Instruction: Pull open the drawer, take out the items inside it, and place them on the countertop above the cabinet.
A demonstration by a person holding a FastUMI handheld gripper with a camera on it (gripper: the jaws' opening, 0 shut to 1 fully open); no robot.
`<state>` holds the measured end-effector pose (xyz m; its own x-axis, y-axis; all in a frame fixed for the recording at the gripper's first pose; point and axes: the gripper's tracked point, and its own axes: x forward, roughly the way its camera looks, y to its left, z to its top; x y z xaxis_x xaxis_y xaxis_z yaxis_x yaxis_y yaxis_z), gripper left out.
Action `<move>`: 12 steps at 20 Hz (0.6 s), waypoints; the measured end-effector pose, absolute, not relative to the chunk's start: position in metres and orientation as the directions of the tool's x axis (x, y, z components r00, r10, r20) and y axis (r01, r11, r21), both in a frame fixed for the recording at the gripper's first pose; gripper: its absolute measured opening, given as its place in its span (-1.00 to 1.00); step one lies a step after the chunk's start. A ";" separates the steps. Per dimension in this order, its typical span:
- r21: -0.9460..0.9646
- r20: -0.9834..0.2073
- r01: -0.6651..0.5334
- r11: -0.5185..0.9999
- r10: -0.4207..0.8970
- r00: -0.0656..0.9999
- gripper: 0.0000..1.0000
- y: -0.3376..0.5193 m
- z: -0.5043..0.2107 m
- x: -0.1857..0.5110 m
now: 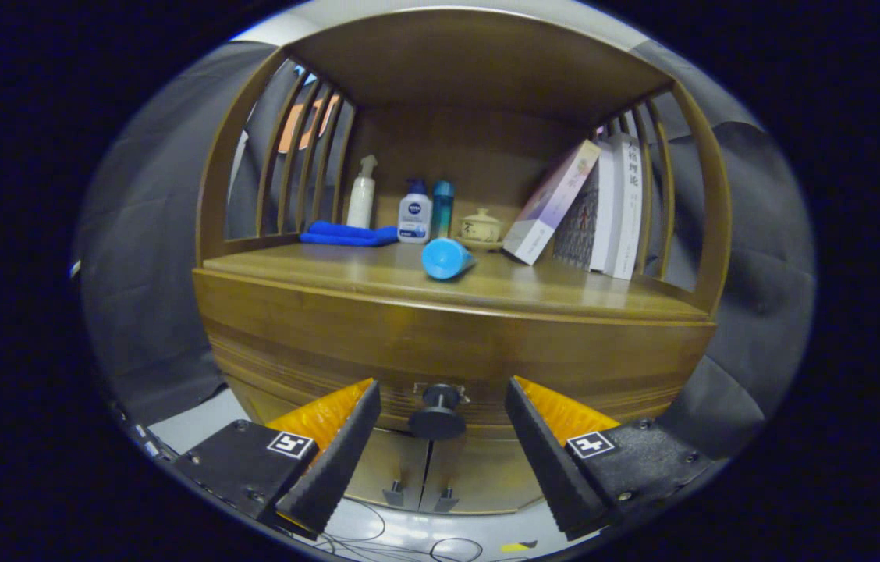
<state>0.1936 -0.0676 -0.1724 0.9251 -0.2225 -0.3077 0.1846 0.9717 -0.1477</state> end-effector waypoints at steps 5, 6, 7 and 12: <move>-0.114 -0.254 0.159 0.981 -0.183 0.950 1.00 -0.058 -0.094 0.122; -0.112 -0.252 0.157 0.981 -0.180 0.951 1.00 -0.054 -0.092 0.107; -0.106 -0.246 0.159 0.982 -0.181 0.952 1.00 -0.051 -0.087 0.095; -0.046 -0.167 0.190 0.981 -0.195 0.967 1.00 -0.044 -0.041 0.038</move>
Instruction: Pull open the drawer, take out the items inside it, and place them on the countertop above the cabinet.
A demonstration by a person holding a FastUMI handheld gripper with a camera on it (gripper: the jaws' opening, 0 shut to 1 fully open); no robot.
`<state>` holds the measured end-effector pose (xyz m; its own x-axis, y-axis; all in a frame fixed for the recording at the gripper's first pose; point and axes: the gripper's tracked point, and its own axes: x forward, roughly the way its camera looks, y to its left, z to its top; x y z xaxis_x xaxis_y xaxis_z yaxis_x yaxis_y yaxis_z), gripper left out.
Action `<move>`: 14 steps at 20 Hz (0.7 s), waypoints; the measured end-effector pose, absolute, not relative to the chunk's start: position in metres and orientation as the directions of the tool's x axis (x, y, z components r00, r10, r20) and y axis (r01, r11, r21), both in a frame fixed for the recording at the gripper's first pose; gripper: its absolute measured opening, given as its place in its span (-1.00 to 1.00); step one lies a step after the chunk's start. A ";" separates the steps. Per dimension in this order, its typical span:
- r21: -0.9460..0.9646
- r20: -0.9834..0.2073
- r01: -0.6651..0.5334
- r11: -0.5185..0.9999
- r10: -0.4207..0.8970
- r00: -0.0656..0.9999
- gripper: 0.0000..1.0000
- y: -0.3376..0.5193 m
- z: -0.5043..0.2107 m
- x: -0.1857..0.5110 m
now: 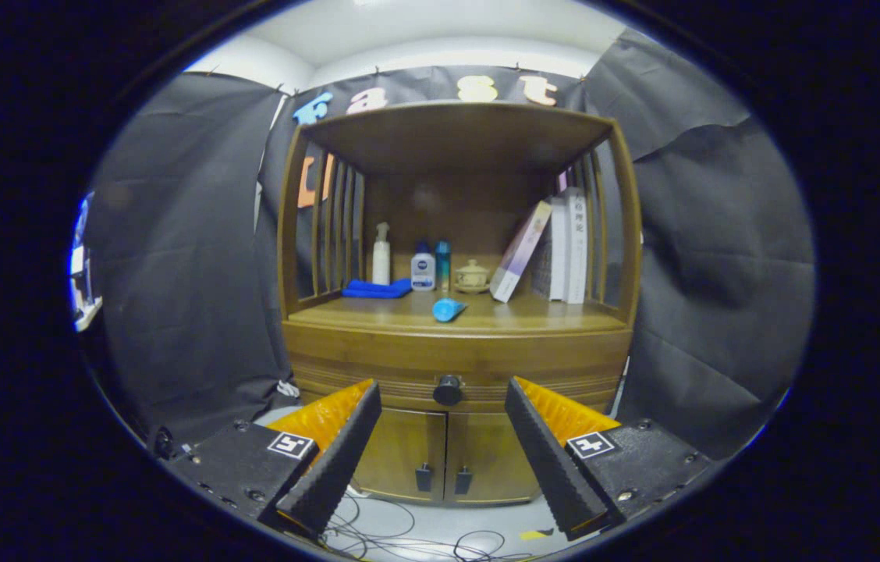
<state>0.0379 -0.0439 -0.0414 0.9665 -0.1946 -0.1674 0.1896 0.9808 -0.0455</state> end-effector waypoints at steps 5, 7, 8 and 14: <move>-0.034 -0.061 0.242 0.970 -0.243 0.968 1.00 -0.046 0.007 -0.010; -0.015 -0.047 0.255 0.967 -0.255 0.966 1.00 -0.037 0.013 -0.030; -0.008 -0.045 0.249 0.968 -0.250 0.967 1.00 -0.035 0.015 -0.036; -0.020 -0.045 0.209 0.978 -0.210 0.977 1.00 -0.022 0.017 -0.059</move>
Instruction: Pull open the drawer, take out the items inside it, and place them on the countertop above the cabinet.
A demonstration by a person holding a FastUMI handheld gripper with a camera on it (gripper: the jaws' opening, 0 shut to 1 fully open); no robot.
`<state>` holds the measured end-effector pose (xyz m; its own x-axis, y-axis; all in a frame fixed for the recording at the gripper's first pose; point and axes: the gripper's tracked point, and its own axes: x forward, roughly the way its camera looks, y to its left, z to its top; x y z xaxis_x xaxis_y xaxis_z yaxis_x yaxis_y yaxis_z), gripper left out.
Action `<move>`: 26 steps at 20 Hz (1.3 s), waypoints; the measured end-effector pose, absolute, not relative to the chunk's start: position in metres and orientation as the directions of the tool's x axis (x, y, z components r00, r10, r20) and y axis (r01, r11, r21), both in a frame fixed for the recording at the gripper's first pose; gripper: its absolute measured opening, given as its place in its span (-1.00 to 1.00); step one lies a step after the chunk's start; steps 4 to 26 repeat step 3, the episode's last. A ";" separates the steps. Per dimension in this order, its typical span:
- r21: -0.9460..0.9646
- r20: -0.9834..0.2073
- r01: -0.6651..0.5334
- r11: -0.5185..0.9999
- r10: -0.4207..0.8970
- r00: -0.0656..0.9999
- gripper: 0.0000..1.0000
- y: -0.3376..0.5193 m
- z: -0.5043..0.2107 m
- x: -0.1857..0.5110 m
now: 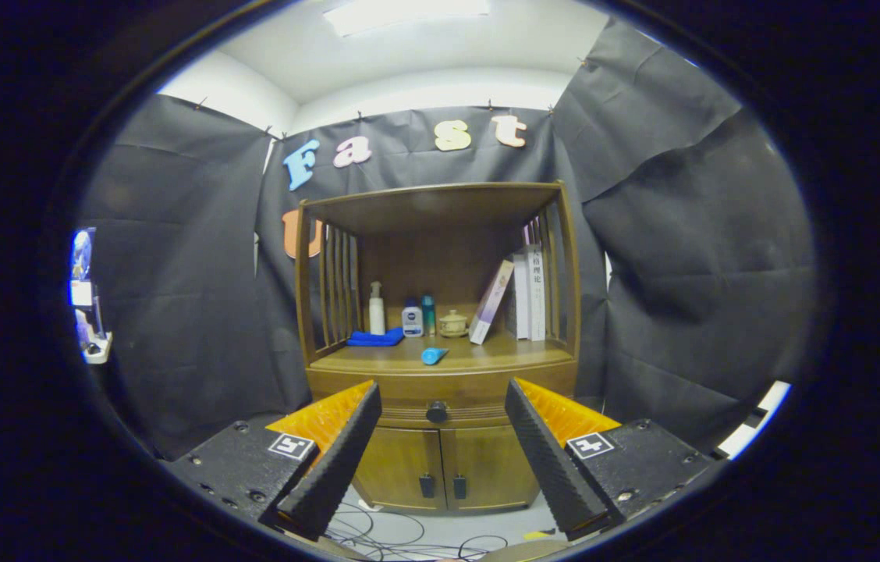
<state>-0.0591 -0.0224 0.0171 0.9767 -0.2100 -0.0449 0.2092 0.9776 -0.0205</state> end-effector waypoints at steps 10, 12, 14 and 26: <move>-0.048 -0.046 0.214 0.976 -0.216 0.975 1.00 -0.023 0.007 -0.065; -0.048 -0.046 0.214 0.976 -0.216 0.975 1.00 -0.023 0.007 -0.065; -0.048 -0.046 0.214 0.976 -0.216 0.975 1.00 -0.023 0.007 -0.065; -0.048 -0.046 0.214 0.976 -0.216 0.975 1.00 -0.023 0.007 -0.065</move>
